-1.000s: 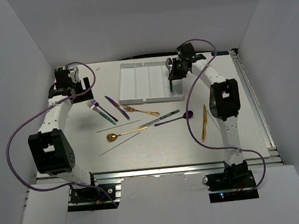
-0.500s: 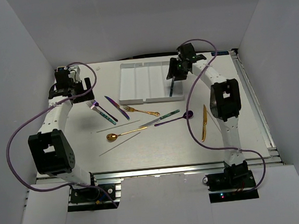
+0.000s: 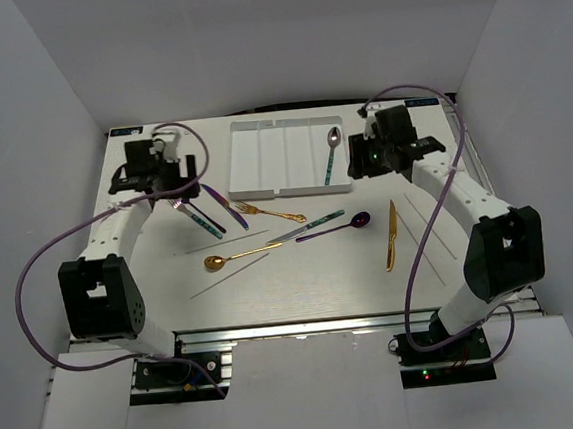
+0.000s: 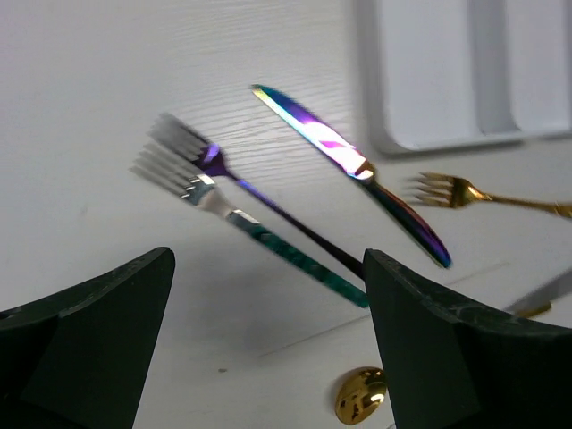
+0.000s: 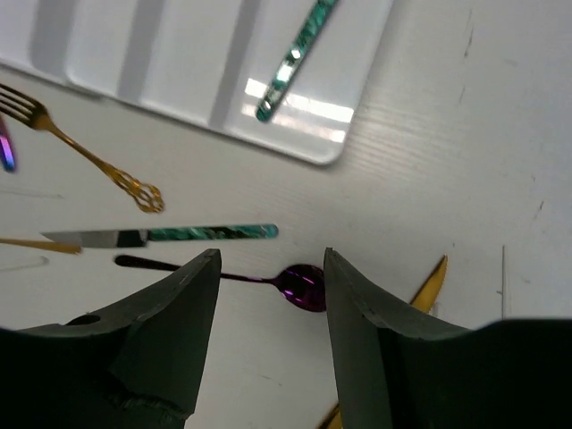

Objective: Sort the eating utensils into containers

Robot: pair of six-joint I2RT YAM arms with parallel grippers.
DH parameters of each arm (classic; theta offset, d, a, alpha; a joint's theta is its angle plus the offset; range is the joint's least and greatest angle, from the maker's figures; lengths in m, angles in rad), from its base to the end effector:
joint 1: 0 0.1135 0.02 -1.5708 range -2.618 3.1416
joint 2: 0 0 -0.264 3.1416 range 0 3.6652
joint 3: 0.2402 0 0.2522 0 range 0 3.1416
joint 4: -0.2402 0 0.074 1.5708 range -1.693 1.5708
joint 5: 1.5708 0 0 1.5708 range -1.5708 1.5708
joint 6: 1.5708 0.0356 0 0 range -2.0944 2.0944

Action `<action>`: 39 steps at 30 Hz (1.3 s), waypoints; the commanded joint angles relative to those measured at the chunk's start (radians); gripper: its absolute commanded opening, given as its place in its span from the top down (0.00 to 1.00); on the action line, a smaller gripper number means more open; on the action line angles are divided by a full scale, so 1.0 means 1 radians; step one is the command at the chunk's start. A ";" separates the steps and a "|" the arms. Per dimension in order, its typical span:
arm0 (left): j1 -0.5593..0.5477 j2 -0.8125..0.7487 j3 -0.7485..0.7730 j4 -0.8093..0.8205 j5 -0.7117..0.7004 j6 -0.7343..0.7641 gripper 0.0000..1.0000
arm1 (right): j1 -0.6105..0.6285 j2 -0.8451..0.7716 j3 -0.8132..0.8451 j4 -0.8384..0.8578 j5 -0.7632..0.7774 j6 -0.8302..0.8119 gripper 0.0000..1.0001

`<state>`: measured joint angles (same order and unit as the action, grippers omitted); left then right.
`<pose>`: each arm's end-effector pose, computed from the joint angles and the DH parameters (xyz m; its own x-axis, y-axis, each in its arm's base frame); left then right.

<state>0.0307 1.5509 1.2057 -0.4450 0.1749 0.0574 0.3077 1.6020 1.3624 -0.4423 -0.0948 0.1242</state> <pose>0.3423 0.0043 0.2735 -0.7037 0.0349 -0.7096 0.1328 0.9877 -0.0831 0.3472 0.1139 0.3085 -0.6421 -0.0746 -0.7630 -0.2943 0.9430 0.1554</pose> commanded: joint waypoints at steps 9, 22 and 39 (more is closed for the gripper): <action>-0.607 0.118 0.115 -0.095 0.227 0.363 0.23 | -0.175 -0.134 -0.157 0.042 0.113 -0.118 0.42; -0.811 0.567 0.499 -0.228 0.268 0.367 0.44 | -0.509 -0.181 -0.120 -0.038 0.023 -0.113 0.41; -0.822 0.712 0.647 -0.207 0.239 0.361 0.53 | -0.539 -0.195 -0.102 -0.078 -0.034 -0.109 0.42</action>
<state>-0.7887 2.2505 1.8183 -0.6529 0.4015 0.4141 -0.2192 1.4284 1.2449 -0.5079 -0.1085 0.0189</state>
